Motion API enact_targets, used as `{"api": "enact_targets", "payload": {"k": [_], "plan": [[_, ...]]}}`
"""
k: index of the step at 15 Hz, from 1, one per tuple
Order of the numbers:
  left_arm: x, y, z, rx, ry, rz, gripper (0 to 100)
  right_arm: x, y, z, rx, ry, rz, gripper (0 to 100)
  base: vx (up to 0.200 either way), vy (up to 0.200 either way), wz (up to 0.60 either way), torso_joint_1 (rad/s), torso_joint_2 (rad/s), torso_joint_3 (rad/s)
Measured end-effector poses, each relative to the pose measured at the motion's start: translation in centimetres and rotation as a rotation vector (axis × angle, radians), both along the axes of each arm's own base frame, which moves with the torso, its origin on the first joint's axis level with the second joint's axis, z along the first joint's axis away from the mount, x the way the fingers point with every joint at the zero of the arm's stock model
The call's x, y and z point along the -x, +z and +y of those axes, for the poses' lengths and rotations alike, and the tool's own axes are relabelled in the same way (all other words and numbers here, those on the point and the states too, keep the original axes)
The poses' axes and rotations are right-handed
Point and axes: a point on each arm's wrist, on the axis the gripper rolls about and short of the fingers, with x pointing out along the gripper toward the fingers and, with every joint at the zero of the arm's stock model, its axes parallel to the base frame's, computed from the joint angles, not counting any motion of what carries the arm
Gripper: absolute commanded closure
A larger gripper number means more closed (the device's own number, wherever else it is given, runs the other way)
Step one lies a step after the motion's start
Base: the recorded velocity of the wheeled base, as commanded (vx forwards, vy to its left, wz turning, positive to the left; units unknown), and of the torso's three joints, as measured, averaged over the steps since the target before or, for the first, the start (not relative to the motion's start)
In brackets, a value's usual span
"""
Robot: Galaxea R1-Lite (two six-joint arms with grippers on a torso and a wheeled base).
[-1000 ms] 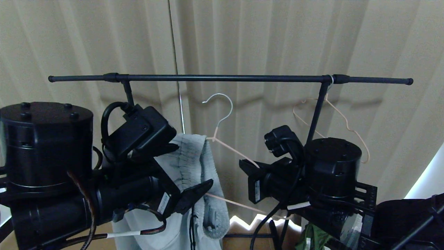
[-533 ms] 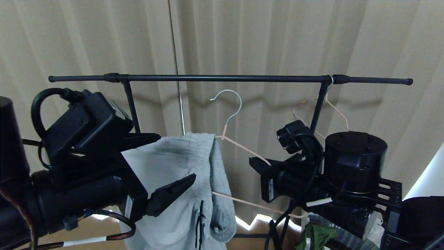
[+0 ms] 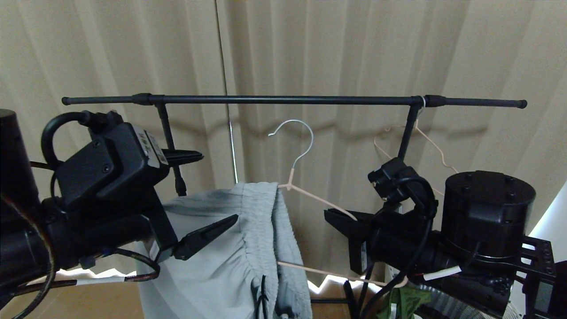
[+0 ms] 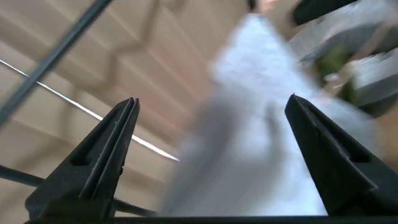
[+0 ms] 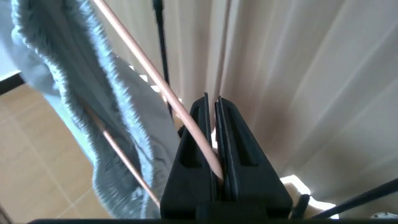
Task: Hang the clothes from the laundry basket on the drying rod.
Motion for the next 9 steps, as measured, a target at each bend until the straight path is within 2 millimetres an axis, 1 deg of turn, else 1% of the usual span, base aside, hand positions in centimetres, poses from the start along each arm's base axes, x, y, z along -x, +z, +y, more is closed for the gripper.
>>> {"api": "enact_targets", "payload": {"k": [3,6,9], "plan": [[-1.5,-0.6,-0.7,-0.057,-0.017,-0.041,0,0.3,0.1,0.1,-0.001,0.021,-0.002,100,0.0,0.0,0.0,0.0,0.0,0.0],[-2.9,-1.1,-1.2,-0.064,-0.008,-0.066,0,0.8,0.3,0.5,-0.018,0.059,-0.016,100,0.0,0.0,0.0,0.0,0.0,0.0],[-3.6,-1.6,-1.5,-0.075,-0.008,-0.058,0,1.0,0.8,0.7,-0.036,0.135,-0.07,100,0.0,0.0,0.0,0.0,0.0,0.0]]}}
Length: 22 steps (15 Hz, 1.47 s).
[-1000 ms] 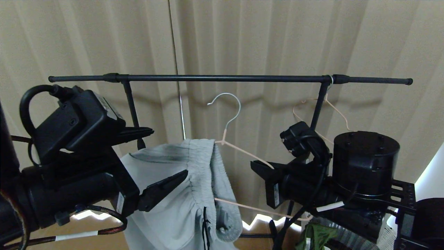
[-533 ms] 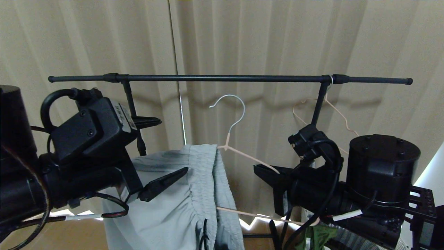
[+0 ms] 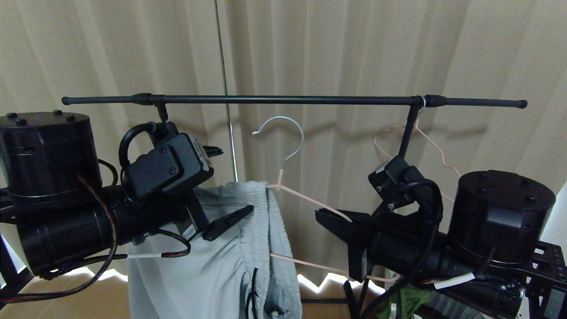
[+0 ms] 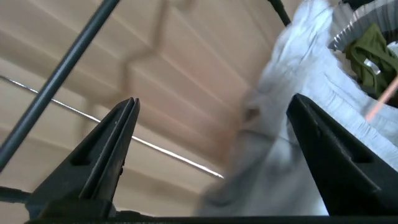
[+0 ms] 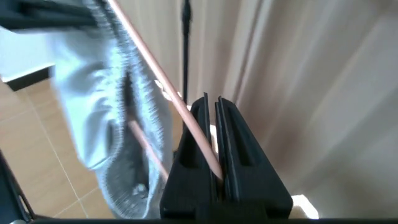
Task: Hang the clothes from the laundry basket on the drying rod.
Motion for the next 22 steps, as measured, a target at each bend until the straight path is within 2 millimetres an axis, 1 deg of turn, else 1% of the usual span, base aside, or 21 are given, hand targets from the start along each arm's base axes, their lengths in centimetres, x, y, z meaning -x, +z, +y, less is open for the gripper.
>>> {"api": "enact_targets", "payload": {"k": [3,4,15,16,19,22], "plan": [[-0.2,-0.3,-0.1,-0.008,-0.001,0.008,0,0.2,-0.2,-0.1,0.004,0.043,-0.037,100,0.0,0.0,0.0,0.0,0.0,0.0],[-0.2,-0.4,-0.1,-0.01,-0.002,0.013,100,0.3,-0.3,-0.2,0.0,0.053,-0.044,100,0.0,0.0,0.0,0.0,0.0,0.0],[-0.1,-0.9,-0.1,-0.018,0.002,0.03,100,0.7,-0.8,-0.5,0.013,0.06,-0.047,100,0.0,0.0,0.0,0.0,0.0,0.0],[-0.1,-1.0,-0.1,-0.02,0.004,0.034,100,0.8,-0.9,-0.6,0.022,0.061,-0.051,0,0.0,0.0,0.0,0.0,0.0,0.0],[-0.1,-1.2,0.1,-0.024,0.028,0.042,100,0.7,-0.8,-1.0,0.021,0.041,-0.057,0,0.0,0.0,0.0,0.0,0.0,0.0],[-0.4,-1.4,0.6,0.018,0.161,0.086,100,-0.2,-0.2,-2.2,0.001,-0.018,-0.078,0,0.0,0.0,0.0,0.0,0.0,0.0]]}}
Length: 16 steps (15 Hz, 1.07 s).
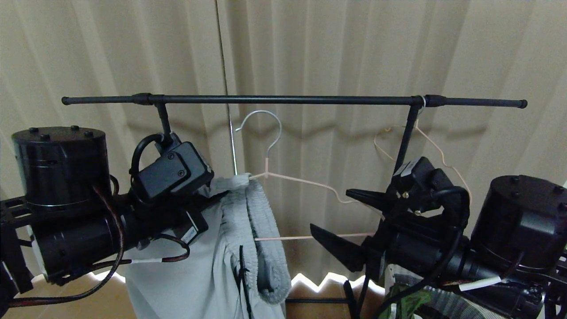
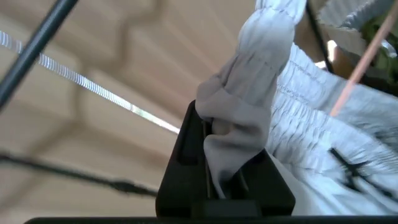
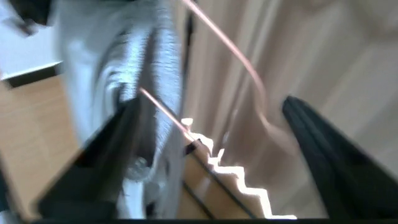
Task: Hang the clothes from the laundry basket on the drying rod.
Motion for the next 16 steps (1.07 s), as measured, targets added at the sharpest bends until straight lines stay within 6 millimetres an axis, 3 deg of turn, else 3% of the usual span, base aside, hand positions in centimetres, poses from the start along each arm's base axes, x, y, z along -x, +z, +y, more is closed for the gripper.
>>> {"api": "enact_targets", "payload": {"k": [3,8,16], "plan": [[-0.3,-0.4,0.2,0.087,0.136,0.07,100,-0.9,0.7,-1.3,-0.019,-0.057,-0.065,0,0.0,0.0,0.0,0.0,0.0,0.0],[-0.4,-0.6,0.2,0.234,0.219,0.154,100,-1.1,-0.7,-2.3,0.044,-0.082,-0.044,0,0.0,0.0,0.0,0.0,0.0,0.0],[0.1,0.0,0.0,0.362,0.159,0.096,100,-1.8,-4.7,0.2,0.067,-0.029,-0.023,0,0.0,0.0,0.0,0.0,0.0,0.0]]}}
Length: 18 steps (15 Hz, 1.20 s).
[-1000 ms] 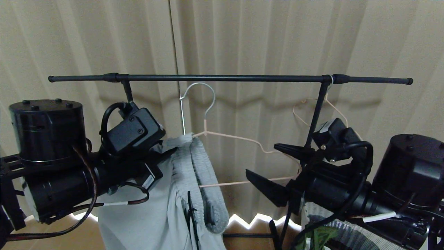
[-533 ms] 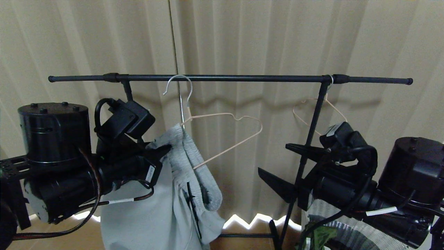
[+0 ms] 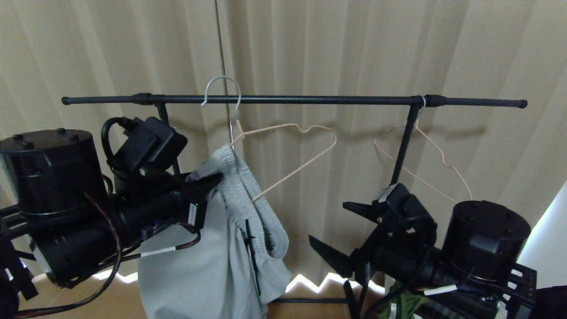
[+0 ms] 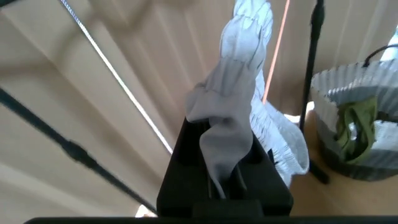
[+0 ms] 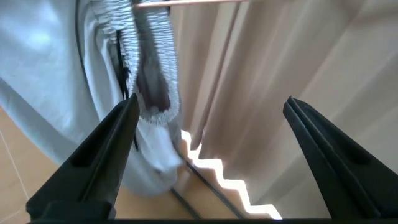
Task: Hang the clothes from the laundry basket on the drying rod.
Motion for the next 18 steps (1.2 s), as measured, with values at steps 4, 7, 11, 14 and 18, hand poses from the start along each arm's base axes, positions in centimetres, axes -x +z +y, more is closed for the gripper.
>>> {"api": "enact_targets", "payload": {"k": [4,7,11,14,18], "plan": [[0.7,0.7,0.0,0.022,-0.071,-0.021,100,-0.8,-2.0,1.3,0.036,0.017,0.035,0,0.0,0.0,0.0,0.0,0.0,0.0],[1.5,1.2,-0.4,0.034,-0.109,-0.041,100,-1.2,-2.8,1.9,0.051,0.02,0.051,0,0.0,0.0,0.0,0.0,0.0,0.0],[2.6,1.9,-1.0,0.048,-0.154,-0.064,100,-1.7,-4.0,2.3,0.075,0.019,0.08,0,0.0,0.0,0.0,0.0,0.0,0.0],[3.0,2.3,-0.8,0.058,-0.158,-0.082,100,-1.8,-4.6,2.2,0.086,0.012,0.095,100,0.0,0.0,0.0,0.0,0.0,0.0],[3.2,2.6,-0.4,0.055,-0.153,-0.098,100,-2.2,-4.6,1.4,0.086,-0.015,0.096,100,0.0,0.0,0.0,0.0,0.0,0.0]]}}
